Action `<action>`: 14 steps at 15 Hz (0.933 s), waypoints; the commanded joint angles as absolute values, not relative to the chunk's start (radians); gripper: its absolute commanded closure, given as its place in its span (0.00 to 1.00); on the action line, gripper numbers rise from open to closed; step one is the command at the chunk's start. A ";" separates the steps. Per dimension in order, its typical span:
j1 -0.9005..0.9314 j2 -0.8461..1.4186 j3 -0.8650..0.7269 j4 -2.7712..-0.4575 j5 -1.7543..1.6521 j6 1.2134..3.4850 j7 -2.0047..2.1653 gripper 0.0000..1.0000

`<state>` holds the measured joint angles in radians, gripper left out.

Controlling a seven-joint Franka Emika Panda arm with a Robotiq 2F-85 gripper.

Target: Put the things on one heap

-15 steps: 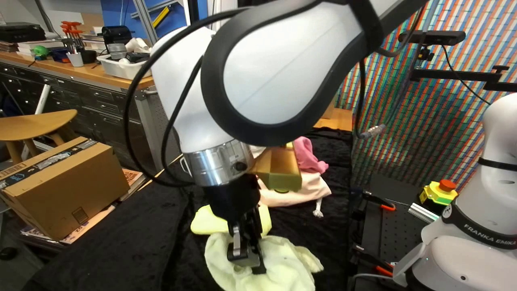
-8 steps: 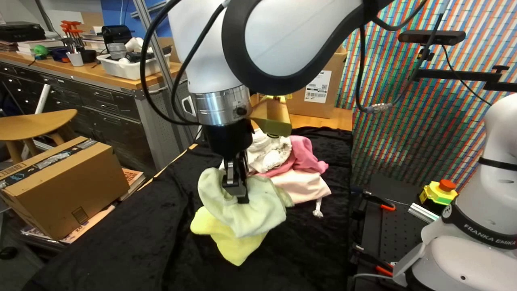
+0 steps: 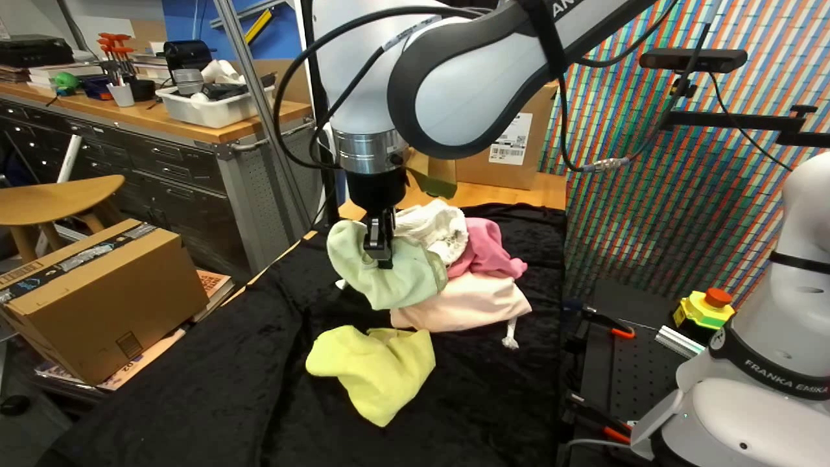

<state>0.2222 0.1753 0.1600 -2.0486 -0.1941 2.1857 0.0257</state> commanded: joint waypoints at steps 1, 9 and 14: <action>0.191 0.186 0.143 -2.060 -0.187 2.229 0.019 0.95; 0.167 0.273 0.146 -2.054 -0.077 2.332 0.040 0.95; 0.178 0.318 0.134 -2.050 -0.092 2.341 0.064 0.60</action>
